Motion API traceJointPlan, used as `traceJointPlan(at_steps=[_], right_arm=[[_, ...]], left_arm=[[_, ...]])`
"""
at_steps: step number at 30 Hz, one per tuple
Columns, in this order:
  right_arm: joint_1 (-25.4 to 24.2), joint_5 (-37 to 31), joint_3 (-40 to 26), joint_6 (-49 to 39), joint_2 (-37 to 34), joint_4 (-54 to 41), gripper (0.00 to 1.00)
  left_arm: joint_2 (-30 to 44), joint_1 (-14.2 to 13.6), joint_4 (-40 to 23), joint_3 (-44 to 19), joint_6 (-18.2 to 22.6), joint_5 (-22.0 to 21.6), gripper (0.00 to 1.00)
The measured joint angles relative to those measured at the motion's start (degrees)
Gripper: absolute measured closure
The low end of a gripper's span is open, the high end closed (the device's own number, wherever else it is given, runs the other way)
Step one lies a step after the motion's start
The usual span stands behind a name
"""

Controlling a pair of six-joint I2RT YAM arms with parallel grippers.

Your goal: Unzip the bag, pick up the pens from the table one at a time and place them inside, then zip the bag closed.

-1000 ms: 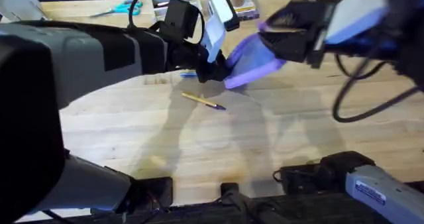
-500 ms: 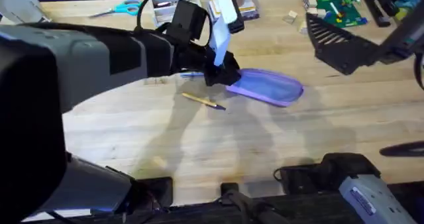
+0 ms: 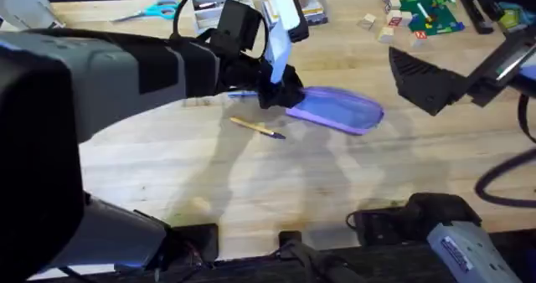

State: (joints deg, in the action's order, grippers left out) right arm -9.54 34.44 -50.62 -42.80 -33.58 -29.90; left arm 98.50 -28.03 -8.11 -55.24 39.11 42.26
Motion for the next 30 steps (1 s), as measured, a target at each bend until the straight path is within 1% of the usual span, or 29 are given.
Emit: traceJointPlan(at_steps=[3,7,15,19,23,26,30], right_arm=[[-1.2,-2.4,0.0,0.5,0.0,-3.5,0.005],[-4.6,-4.8,0.0,0.8,0.0,-9.1,0.005],[-15.3,-6.2,0.0,0.6,-0.1,-19.5,0.005],[-19.9,-6.2,0.0,-1.2,-1.5,-24.4,0.005],[-21.9,-6.3,0.0,-4.3,-3.7,-28.6,0.005],[-22.1,-6.2,0.0,-7.8,-5.4,-31.3,0.005],[-22.1,-5.9,0.0,-14.5,-8.3,-33.7,0.006]], left_arm=[[0.0,0.0,0.0,0.0,0.0,0.0,0.958],[0.0,0.0,0.0,0.0,0.0,0.0,0.958],[0.0,0.0,0.0,0.0,0.0,0.0,0.958],[0.0,0.0,0.0,0.0,0.0,0.0,0.958],[0.0,0.0,0.0,0.0,0.0,0.0,0.958],[0.0,0.0,0.0,0.0,0.0,0.0,0.958],[0.0,0.0,0.0,0.0,0.0,0.0,0.959]])
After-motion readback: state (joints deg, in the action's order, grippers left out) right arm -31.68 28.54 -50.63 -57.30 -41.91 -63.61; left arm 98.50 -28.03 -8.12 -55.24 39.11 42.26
